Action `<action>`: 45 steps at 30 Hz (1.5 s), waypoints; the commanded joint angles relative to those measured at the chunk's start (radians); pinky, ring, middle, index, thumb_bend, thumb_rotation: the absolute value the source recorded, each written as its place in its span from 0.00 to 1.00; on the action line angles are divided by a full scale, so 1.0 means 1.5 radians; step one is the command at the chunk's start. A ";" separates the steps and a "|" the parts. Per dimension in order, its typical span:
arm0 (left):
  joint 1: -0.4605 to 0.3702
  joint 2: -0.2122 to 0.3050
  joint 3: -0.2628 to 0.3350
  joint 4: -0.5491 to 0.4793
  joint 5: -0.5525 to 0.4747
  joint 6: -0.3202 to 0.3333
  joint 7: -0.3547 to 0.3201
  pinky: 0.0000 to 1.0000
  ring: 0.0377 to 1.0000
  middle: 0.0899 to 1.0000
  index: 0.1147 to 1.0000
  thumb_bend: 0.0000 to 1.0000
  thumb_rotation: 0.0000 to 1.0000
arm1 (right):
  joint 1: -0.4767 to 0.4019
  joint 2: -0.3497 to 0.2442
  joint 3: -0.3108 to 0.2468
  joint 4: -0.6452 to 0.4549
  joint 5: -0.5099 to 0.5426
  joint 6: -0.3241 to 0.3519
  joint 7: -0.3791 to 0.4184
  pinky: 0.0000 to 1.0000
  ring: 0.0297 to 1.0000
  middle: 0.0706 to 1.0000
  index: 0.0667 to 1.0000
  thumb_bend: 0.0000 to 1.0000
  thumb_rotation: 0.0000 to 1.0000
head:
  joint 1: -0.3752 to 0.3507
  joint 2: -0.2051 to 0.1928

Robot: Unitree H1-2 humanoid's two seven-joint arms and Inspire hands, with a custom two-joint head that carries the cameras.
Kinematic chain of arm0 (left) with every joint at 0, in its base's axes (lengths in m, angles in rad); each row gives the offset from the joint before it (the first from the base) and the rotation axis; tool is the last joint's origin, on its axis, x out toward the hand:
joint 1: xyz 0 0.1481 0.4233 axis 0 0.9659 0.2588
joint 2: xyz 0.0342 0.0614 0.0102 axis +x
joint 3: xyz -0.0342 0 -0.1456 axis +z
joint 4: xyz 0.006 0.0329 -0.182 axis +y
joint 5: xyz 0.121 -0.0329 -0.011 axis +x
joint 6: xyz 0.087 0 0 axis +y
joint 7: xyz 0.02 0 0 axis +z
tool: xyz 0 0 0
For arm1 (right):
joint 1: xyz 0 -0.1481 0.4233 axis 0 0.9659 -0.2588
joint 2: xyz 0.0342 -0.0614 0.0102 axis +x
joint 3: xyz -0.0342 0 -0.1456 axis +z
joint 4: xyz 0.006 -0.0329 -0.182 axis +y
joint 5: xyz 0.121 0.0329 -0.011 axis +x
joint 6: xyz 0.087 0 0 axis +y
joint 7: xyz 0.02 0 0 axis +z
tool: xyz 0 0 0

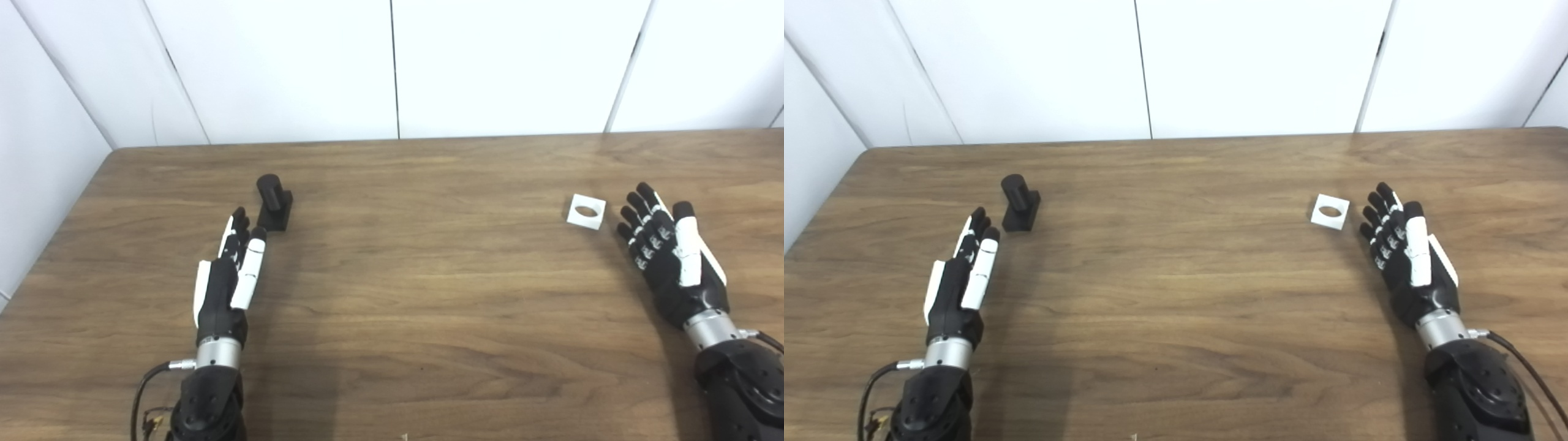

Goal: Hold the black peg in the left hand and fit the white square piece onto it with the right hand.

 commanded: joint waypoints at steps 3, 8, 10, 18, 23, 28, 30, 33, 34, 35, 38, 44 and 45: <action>-0.036 0.021 -0.003 -0.024 0.034 0.015 0.009 1.00 1.00 1.00 1.00 0.53 0.80 | -0.009 -0.004 0.000 0.002 0.008 -0.009 0.006 1.00 1.00 1.00 1.00 0.60 1.00 | 0.000 0.000; -0.050 0.044 -0.021 -0.028 0.099 0.055 0.007 1.00 1.00 1.00 1.00 0.51 0.80 | -0.010 -0.001 -0.003 0.007 0.019 -0.012 0.013 1.00 1.00 1.00 1.00 0.61 0.99 | -0.001 -0.001; -0.057 0.050 -0.024 -0.031 0.112 0.077 0.005 1.00 1.00 1.00 1.00 0.51 0.80 | -0.010 0.000 -0.003 0.006 0.020 -0.012 0.014 1.00 1.00 1.00 1.00 0.61 0.99 | -0.001 -0.001; -0.082 0.077 -0.042 -0.021 0.164 0.120 0.000 1.00 1.00 1.00 1.00 0.52 0.80 | -0.006 0.002 -0.003 0.008 0.022 -0.011 0.019 1.00 1.00 1.00 1.00 0.61 1.00 | 0.000 -0.010; -0.094 0.096 -0.068 -0.006 0.227 0.146 0.004 1.00 1.00 1.00 1.00 0.52 0.69 | -0.004 0.004 -0.004 0.007 0.027 -0.010 0.020 1.00 1.00 1.00 1.00 0.61 0.99 | 0.001 -0.015; -0.107 0.108 -0.092 0.017 0.331 0.161 0.003 1.00 1.00 1.00 0.97 0.62 0.66 | 0.001 0.002 0.000 0.007 0.022 -0.011 0.020 1.00 1.00 1.00 1.00 0.62 0.99 | 0.001 -0.018; -0.112 0.104 -0.093 0.025 0.364 0.161 -0.001 1.00 1.00 1.00 0.97 0.65 0.65 | 0.002 0.002 0.001 0.008 0.021 -0.014 0.021 1.00 1.00 1.00 1.00 0.62 1.00 | 0.001 -0.018; -0.118 0.096 -0.087 0.034 0.412 0.161 -0.014 1.00 1.00 1.00 0.96 0.68 0.64 | 0.004 0.004 0.000 0.008 0.024 -0.015 0.021 1.00 1.00 1.00 1.00 0.63 0.99 | 0.000 -0.022; -0.120 0.094 -0.086 0.037 0.428 0.161 -0.017 1.00 1.00 1.00 0.95 0.69 0.64 | 0.004 0.005 -0.001 0.009 0.027 -0.016 0.023 1.00 1.00 1.00 1.00 0.62 0.99 | 0.001 -0.023; -0.121 0.093 -0.085 0.040 0.439 0.161 -0.020 1.00 1.00 1.00 0.95 0.69 0.63 | 0.004 0.006 -0.001 0.010 0.029 -0.016 0.024 1.00 1.00 1.00 1.00 0.62 0.98 | 0.001 -0.023; -0.129 0.090 -0.084 0.055 0.475 0.161 -0.020 1.00 1.00 1.00 0.94 0.71 0.61 | 0.004 0.004 0.002 0.015 0.019 -0.025 0.024 1.00 1.00 1.00 1.00 0.62 1.00 | 0.002 -0.024; -0.142 0.079 -0.080 0.074 0.544 0.161 -0.030 1.00 1.00 1.00 0.92 0.70 0.59 | 0.005 0.006 0.002 0.022 0.015 -0.031 0.023 1.00 1.00 1.00 1.00 0.62 0.99 | 0.001 -0.028; -0.144 0.078 -0.080 0.076 0.556 0.161 -0.034 1.00 1.00 1.00 0.92 0.70 0.59 | 0.005 0.006 0.002 0.023 0.015 -0.031 0.023 1.00 1.00 1.00 1.00 0.63 0.99 | 0.001 -0.028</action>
